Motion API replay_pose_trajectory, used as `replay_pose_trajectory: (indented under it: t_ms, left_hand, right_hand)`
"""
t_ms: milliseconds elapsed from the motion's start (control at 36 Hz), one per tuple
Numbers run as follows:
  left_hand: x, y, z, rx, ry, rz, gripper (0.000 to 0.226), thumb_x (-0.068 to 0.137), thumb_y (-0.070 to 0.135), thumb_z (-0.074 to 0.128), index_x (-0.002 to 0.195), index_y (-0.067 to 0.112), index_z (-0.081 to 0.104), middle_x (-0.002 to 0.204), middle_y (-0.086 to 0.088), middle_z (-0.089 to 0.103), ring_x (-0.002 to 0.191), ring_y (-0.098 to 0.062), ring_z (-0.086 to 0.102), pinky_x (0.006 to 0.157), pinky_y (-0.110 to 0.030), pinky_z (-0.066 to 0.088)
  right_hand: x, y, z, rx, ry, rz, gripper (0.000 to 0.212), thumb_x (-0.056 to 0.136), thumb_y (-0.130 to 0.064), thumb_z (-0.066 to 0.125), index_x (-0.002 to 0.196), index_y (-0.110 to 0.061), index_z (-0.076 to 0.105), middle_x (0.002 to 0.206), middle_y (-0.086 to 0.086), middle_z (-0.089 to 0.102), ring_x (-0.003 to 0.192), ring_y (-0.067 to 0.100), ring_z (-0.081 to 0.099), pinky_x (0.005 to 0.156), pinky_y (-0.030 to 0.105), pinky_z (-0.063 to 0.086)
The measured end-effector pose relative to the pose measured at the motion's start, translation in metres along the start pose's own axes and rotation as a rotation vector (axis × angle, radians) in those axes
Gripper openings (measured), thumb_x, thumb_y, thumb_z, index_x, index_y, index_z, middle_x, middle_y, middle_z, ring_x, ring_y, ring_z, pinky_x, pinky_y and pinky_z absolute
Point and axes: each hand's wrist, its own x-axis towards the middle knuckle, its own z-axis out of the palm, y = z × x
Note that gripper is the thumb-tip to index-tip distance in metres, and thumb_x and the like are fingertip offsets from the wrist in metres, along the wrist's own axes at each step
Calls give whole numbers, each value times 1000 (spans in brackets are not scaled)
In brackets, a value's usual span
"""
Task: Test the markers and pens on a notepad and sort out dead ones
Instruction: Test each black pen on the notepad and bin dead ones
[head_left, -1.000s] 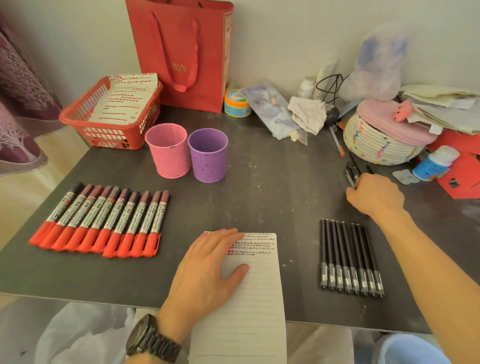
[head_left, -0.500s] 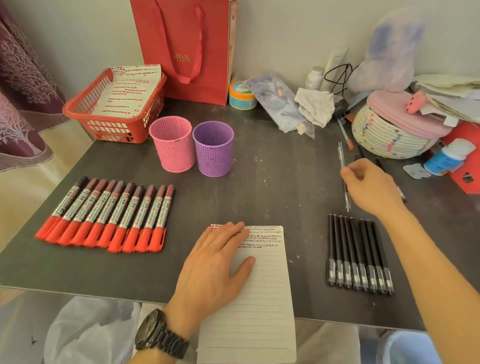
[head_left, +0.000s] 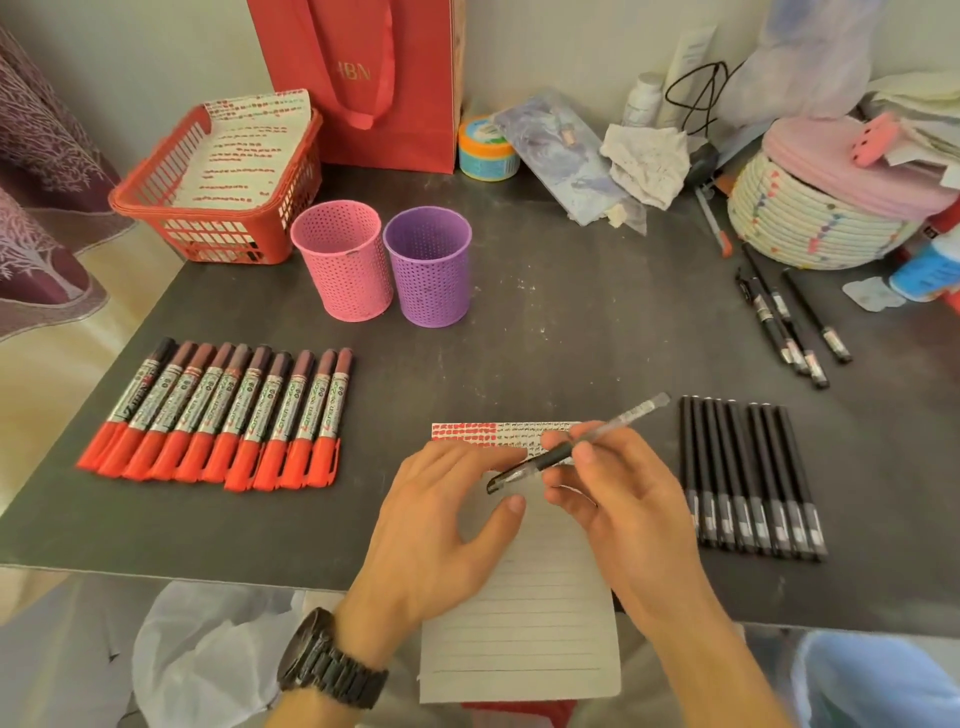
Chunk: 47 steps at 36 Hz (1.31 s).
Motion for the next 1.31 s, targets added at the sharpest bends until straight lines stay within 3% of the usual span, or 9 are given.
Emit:
replay_pose_trajectory:
  t_ms: [139,250,333,694,917,1028,1083,1167,1306]
  left_hand:
    - [-1,0,2,42,-7,36,29,99,44,47,119,34,65,113,25,62,103,-4,56,86,-33,44]
    - [-1,0,2,91,1,45,30,103,42,39,104,25,63,98,17,58,87,-9,51,75,-34,43]
    - [-1,2,3,130,8,52,32,103,42,35,87,23,56,81,16,47,73,-11,45,66,-33,40]
    - [2,-2,7,174,85,75,58,100,62,36,57,25,32,54,15,27,52,-8,31,56,-21,24]
    - [2,-7,10,173,39,20,56,82,84,48,82,27,47,84,21,44,85,-6,45,77,-27,39]
    - [1,-5,10,185,14,11,47,88,72,50,99,27,53,113,26,49,127,-4,45,108,-27,34]
    - [0,-6,10,201,-11,5,42,90,63,52,107,25,55,109,24,51,125,-2,47,115,-30,30]
    - [2,-5,11,247,1,-11,27,90,50,56,102,26,53,96,26,41,106,-4,53,104,-25,35]
    - [2,-6,12,255,52,-47,26,85,44,66,96,30,46,93,19,52,99,-9,52,87,-22,31]
  right_hand:
    - [-12,15,3,-157,-49,-75,15,93,-25,66,104,-15,68,106,11,73,85,24,69,77,33,56]
    - [-15,15,8,-235,11,-118,19,88,-37,66,99,-22,69,77,-7,63,65,17,54,61,30,49]
    - [-16,15,10,-299,19,-133,16,93,-38,63,96,-22,66,64,-2,57,52,17,47,50,31,44]
    - [-18,18,13,-185,167,-149,12,97,-23,55,90,-20,64,61,-2,53,54,20,53,50,31,50]
    - [-16,6,8,-32,326,-116,15,94,-30,63,84,-19,58,59,5,50,47,20,50,44,31,46]
    - [-7,-8,2,-56,331,-159,21,93,-26,63,76,-20,52,61,7,56,46,20,52,42,29,46]
    - [-1,-14,-1,-58,286,-144,17,99,-19,58,82,-17,57,67,12,66,48,22,57,44,30,50]
    - [11,-22,-1,-112,219,-89,16,96,-22,54,91,-16,68,82,17,75,56,22,64,51,31,56]
    - [29,-21,-5,-389,254,-142,26,96,-35,68,73,-24,65,61,9,67,47,16,58,47,26,51]
